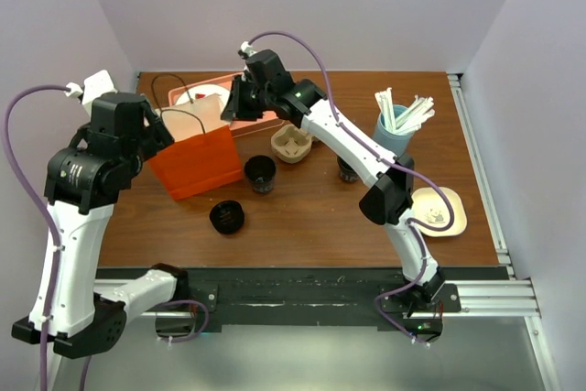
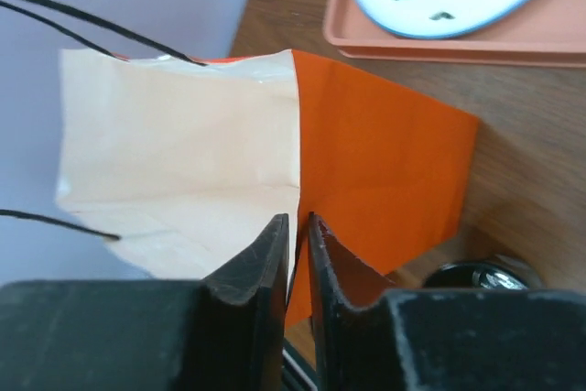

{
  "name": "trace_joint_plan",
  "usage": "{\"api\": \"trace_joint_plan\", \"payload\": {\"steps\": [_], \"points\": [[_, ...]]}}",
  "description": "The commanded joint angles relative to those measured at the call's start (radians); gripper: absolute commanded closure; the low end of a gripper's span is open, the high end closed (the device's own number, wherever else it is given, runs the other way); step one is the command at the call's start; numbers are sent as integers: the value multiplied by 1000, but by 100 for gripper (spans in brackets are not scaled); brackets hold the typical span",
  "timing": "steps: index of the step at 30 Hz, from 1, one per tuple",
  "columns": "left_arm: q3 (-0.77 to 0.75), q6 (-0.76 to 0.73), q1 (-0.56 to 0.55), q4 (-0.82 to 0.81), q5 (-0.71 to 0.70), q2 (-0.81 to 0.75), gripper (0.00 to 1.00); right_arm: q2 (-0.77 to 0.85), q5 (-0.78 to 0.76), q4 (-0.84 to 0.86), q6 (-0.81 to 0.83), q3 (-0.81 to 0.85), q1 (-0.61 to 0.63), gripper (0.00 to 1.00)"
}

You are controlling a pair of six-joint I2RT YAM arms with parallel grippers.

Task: Pack the takeout coffee

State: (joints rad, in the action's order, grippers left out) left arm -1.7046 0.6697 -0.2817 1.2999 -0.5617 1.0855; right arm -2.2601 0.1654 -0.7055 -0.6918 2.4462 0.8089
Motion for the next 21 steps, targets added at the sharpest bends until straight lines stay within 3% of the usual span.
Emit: {"api": "trace_joint_plan", "payload": {"steps": [1,6,13,21], "points": [[-15,-4,4,-28,-4,-10,21,27,81,139,-54,20,9,97],[-67,-44,4,-16,-16,25,22,59,146,196,-123,-1,16,100],[-399,-131,4,15,26,91,23,122,180,244,-209,4,15,100],[-559,-193,4,-28,36,97,21,234,220,196,-256,-44,12,100]]}}
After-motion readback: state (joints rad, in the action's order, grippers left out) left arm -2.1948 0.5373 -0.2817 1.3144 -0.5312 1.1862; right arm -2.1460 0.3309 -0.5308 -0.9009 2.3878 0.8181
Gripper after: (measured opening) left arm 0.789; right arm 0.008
